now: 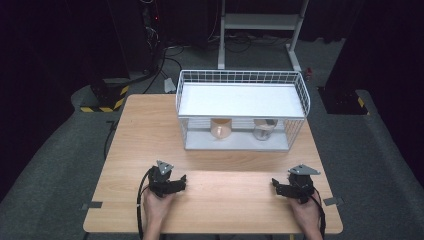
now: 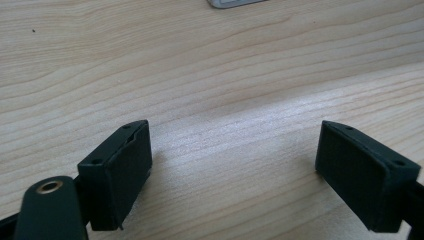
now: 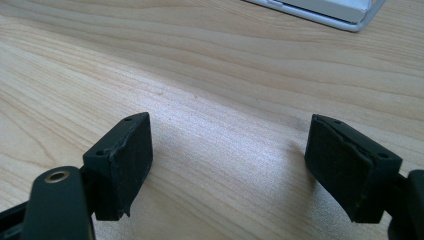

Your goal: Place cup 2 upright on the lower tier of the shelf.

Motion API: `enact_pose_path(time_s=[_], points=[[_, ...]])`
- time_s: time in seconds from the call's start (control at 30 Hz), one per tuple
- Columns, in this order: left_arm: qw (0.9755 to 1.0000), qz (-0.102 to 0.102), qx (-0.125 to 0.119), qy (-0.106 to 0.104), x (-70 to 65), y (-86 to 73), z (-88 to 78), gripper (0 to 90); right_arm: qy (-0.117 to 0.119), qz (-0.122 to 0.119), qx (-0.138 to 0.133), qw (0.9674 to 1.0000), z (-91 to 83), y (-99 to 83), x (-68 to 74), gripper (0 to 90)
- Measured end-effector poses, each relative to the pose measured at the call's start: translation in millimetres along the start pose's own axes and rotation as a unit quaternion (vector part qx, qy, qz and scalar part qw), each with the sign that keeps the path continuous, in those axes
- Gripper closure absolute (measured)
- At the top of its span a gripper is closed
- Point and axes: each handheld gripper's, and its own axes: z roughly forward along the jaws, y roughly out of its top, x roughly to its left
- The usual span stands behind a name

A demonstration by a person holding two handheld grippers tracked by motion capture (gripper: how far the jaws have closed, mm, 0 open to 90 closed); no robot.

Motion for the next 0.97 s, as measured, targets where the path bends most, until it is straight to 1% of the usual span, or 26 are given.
enact_pose_path(time_s=[0.03,0.6,0.97], points=[[1.0000,-0.001,-0.003,0.001,-0.2,-0.5,0.2,15.1,0.000,0.000,0.000,1.0000,0.0,0.0,0.0,19.3],[1.0000,0.000,-0.002,0.002,-0.2,-0.8,-0.1,14.9,0.000,0.001,0.000,1.0000,0.0,-0.1,0.2,19.3],[0.9999,-0.010,-0.003,0.007,-2.8,-1.4,-0.5,15.1,0.000,0.001,0.000,1.0000,0.1,0.1,0.0,19.3]])
